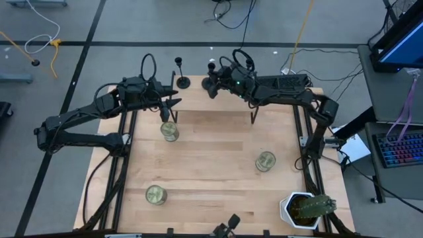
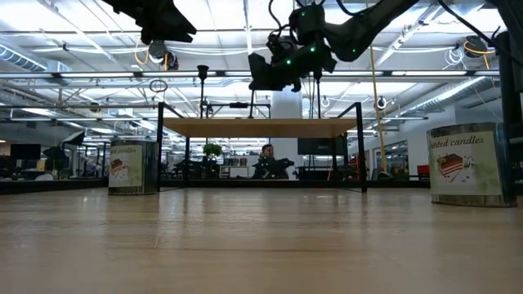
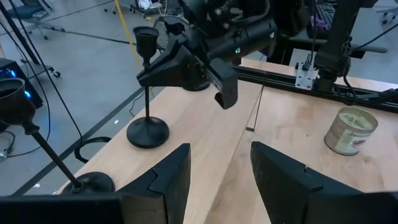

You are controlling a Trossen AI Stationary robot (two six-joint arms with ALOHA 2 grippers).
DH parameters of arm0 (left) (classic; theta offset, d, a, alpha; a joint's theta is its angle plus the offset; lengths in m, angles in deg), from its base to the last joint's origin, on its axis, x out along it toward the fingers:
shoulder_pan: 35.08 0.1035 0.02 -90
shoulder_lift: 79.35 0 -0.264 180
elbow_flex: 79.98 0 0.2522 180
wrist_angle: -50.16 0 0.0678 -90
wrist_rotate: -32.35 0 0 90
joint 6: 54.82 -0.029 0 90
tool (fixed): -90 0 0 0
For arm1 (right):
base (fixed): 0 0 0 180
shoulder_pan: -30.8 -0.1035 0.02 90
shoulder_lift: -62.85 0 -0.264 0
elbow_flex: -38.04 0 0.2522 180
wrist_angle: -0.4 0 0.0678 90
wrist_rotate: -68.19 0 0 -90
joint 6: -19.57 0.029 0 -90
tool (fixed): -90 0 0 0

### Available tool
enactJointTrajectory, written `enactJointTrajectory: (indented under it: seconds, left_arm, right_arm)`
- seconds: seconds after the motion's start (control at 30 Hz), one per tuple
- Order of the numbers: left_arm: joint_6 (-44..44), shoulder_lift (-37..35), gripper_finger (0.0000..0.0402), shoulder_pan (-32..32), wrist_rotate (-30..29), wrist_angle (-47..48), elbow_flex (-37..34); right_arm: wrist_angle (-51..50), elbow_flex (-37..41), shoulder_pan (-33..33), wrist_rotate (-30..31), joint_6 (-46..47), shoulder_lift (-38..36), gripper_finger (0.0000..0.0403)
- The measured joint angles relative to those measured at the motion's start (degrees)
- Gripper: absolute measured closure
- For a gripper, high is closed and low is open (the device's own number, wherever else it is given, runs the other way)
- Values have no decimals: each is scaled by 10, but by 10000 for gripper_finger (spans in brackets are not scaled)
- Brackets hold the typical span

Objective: Pick & Place candle stick holders
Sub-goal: Put the black candle holder on the shelf, then put the top scented candle on the shelf

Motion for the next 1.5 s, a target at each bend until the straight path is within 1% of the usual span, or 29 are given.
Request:
enactJointTrajectory:
  seconds: [0.1, 0.33, 0.53, 0.67, 0.87, 0.97, 1.03, 1.17, 1.23, 1.37, 1.5]
  left_arm:
    - [-2, 0, 227, 0, 0, 0, 0]
    - [-1, 0, 227, 0, 0, 0, 0]
    - [-1, 0, 227, 0, 0, 0, 0]
    - [-1, 0, 227, 0, 0, 0, 0]
    - [0, 0, 227, 0, -1, 17, 0]
    - [1, 0, 227, 0, 0, 55, 0]
    - [0, 0, 227, -1, 0, 96, 0]
    - [1, 0, 227, -15, -1, 191, 0]
    - [11, 0, 227, -31, 0, 235, 0]
    - [62, 0, 227, -75, -2, 306, -1]
    - [41, 0, 227, -125, -6, 315, -40]
  right_arm:
    - [-8, 0, 11, -3, 28, 1, 389]
    - [-14, -1, 20, -2, 30, 0, 385]
    - [-43, 1, 20, -2, 30, 2, 352]
    - [-39, 1, 20, -2, 30, 1, 331]
    - [-50, 0, 16, -2, 4, -7, 302]
    - [-87, 1, 10, -2, 7, -22, 285]
    - [-105, 0, 3, -3, 8, -32, 274]
    - [-177, 0, -14, -2, 6, -61, 259]
    - [-205, 0, -28, -2, -1, -75, 257]
    - [-270, 0, -57, -3, -16, -107, 260]
    - [-308, 21, -90, -2, -27, -147, 266]
